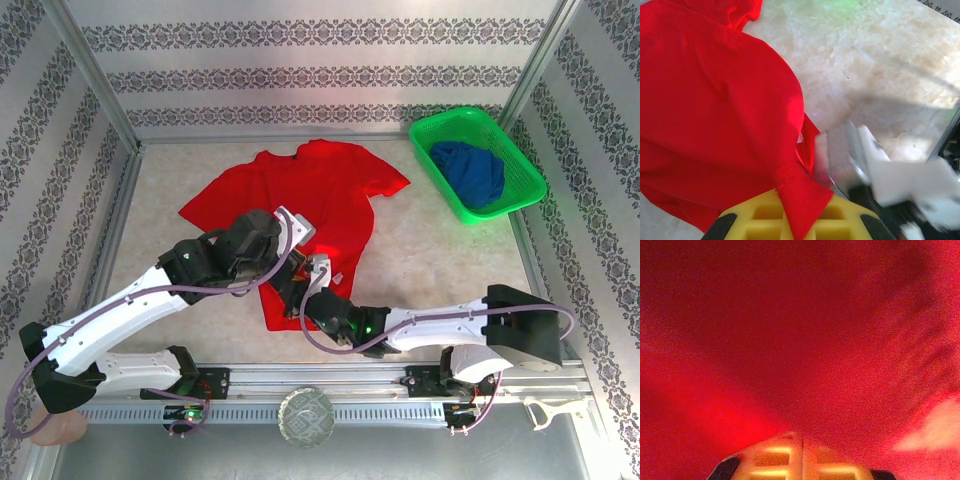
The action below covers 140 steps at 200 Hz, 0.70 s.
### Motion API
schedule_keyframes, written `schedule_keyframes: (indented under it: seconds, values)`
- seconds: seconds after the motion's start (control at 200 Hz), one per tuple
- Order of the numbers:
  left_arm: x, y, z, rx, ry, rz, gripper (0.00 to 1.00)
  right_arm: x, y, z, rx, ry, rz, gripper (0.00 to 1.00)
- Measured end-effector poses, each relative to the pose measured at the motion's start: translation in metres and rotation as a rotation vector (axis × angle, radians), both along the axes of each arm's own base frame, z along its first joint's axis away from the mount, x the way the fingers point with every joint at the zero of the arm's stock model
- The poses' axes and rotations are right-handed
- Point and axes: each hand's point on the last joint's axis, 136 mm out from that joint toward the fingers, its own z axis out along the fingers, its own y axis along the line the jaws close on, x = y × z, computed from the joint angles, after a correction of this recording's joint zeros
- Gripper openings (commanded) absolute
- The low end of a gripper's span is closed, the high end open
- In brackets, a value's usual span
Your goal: Fold the inside-out t-shirt
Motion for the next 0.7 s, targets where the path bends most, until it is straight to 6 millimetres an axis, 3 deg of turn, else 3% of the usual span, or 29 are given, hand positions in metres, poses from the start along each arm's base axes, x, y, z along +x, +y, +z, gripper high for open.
schedule_keyframes:
  seconds: [0.09,0.185,0.38,0.525,0.699]
  values:
    - [-0.003,-0.003,0.010,-0.027,0.001,-0.017,0.00,0.028,-0.009,-0.015,-0.048,-0.004,-0.056,0.00]
    - [-0.004,-0.007,0.030,-0.068,-0.014,-0.030,0.00,0.044,-0.013,-0.029,-0.147,-0.039,-0.069,0.00]
    - [-0.003,-0.010,0.060,-0.121,-0.049,-0.037,0.00,0.024,-0.004,-0.044,-0.324,-0.135,0.023,0.00]
    - [-0.003,-0.012,0.053,-0.095,-0.020,-0.043,0.00,0.006,0.002,-0.058,-0.398,-0.159,0.056,0.00]
    - [-0.005,-0.011,0.034,-0.035,0.034,-0.046,0.00,0.009,-0.009,-0.093,-0.528,-0.136,0.013,0.00]
